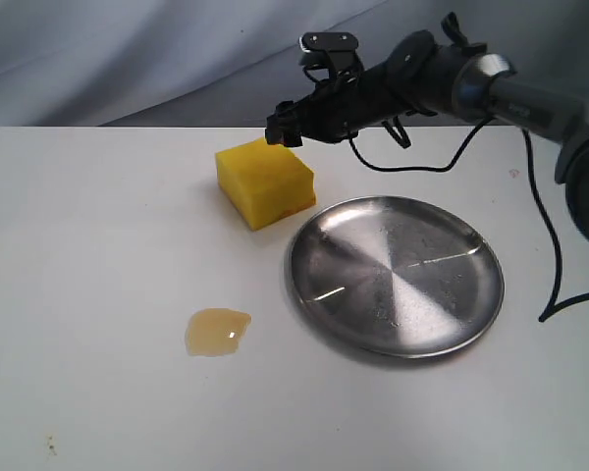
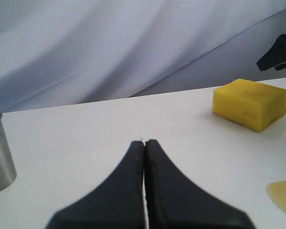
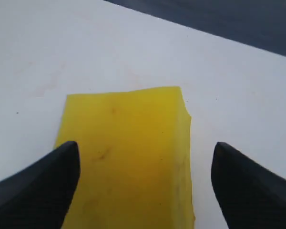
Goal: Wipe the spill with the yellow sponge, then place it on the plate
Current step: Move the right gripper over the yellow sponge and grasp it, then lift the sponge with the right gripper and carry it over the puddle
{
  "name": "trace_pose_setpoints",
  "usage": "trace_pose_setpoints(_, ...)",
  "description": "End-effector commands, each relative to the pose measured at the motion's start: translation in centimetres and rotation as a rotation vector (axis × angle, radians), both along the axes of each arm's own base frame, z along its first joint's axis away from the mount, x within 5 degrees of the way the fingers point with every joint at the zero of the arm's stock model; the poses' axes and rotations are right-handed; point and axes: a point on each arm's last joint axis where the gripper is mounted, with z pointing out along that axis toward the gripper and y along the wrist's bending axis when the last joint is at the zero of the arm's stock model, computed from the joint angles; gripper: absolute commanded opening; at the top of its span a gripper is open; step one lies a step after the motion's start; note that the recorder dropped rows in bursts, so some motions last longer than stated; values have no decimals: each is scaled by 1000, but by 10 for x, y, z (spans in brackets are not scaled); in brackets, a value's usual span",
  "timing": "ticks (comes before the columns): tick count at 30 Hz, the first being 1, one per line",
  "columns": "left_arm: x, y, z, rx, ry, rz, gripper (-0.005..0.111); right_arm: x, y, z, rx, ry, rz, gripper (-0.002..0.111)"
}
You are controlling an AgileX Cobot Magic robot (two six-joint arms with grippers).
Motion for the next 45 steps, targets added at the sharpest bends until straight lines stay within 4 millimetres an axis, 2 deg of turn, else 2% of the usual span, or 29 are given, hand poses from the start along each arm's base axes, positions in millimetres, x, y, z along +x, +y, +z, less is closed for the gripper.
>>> trace_pose_setpoints(1, 0, 0, -1, -1, -5, 0, 0, 5, 4, -26, -49, 31, 26, 71)
trace_pose_setpoints(6, 0, 0, -1, -1, -5, 0, 0, 6, 2, -44, -94, 59, 25, 71)
trace_pose_setpoints(16, 0, 0, -1, -1, -5, 0, 0, -7, 0, -66, -177, 177, 143, 65)
trace_pose_setpoints(18, 0, 0, -1, -1, -5, 0, 0, -8, 0, -68, -181, 184, 148, 58)
trace_pose_setpoints(26, 0, 0, -1, -1, -5, 0, 0, -9, -3, -70, -221, 203, 155, 0)
trace_pose_setpoints(28, 0, 0, -1, -1, -5, 0, 0, -8, -2, -68, -193, 225, 96, 0)
trace_pose_setpoints(31, 0, 0, -1, -1, -5, 0, 0, -4, -2, -53, -164, 189, 59, 0)
trace_pose_setpoints(36, 0, 0, -1, -1, -5, 0, 0, -9, 4, -3, -119, 99, 66, 0)
trace_pose_setpoints(41, 0, 0, -1, -1, -5, 0, 0, -32, 15, 35, -137, 94, 170, 0)
trace_pose_setpoints(45, 0, 0, -1, -1, -5, 0, 0, -62, 29, 57, -170, 131, 290, 0)
